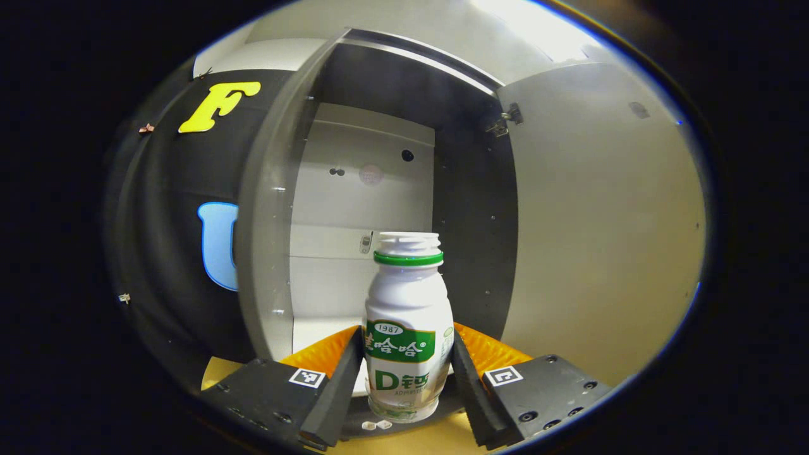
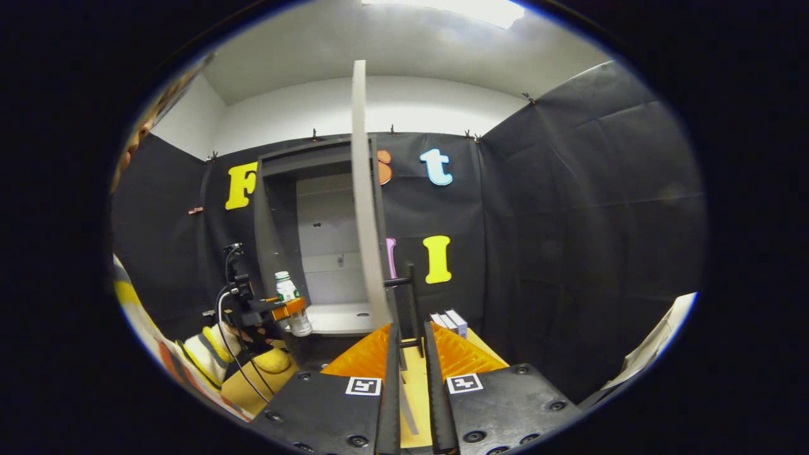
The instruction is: Open the cabinet door with the right hand, grasp the bottle in the cabinet with the left hand and place it on the coaster, then close the cabinet door with the right hand.
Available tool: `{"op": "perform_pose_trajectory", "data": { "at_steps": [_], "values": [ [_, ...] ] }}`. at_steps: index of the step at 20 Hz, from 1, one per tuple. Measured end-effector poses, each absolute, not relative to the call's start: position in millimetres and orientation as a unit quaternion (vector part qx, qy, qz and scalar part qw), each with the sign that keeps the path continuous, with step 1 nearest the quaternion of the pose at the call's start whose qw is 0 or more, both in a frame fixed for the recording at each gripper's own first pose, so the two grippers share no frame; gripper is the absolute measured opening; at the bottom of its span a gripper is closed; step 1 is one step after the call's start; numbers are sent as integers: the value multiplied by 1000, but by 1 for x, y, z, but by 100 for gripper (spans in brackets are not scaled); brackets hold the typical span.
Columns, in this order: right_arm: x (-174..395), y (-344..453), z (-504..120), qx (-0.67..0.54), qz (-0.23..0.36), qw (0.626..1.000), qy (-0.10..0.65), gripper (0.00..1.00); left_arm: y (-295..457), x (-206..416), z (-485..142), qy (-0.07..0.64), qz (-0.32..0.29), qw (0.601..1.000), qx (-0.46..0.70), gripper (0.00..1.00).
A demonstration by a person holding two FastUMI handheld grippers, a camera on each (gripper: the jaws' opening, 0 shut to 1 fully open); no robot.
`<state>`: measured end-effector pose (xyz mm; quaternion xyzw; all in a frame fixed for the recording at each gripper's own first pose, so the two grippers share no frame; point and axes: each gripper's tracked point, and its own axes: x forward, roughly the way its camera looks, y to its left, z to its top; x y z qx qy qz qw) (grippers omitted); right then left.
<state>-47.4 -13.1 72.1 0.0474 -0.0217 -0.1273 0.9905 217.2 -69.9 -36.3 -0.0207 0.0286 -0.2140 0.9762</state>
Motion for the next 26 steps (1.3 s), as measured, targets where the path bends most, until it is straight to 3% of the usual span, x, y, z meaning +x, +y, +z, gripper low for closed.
{"op": "perform_pose_trajectory", "data": {
  "at_steps": [8, 14, 15, 18, 20, 21, 24, 26],
  "values": [
    [7, 80, 22, 10, -80, 996, 45, 23, -18, 129, -89, 35, -256, 966, -6, 77],
    [75, 128, 7, -21, -47, 999, 9, 24, 19, 86, -136, 64, -200, 978, -12, 78],
    [84, 133, 5, -13, -42, 999, 1, 30, 24, 79, -144, 67, -191, 979, -11, 78],
    [109, 147, -7, 40, -16, 999, -12, 35, 32, 68, -165, 81, -168, 982, -13, 78],
    [125, 142, -24, 44, -11, 999, -6, 67, 34, 60, -182, 89, -150, 985, -12, 78],
    [131, 138, -33, 35, -14, 999, -3, 75, 33, 56, -191, 91, -143, 985, -13, 78],
    [146, 120, -52, -14, -41, 999, -16, 81, 32, 49, -228, 98, -121, 988, -13, 79],
    [154, 117, -64, -51, -45, 997, -29, 98, 34, 47, -257, 103, -100, 990, -3, 79]
  ]
}}
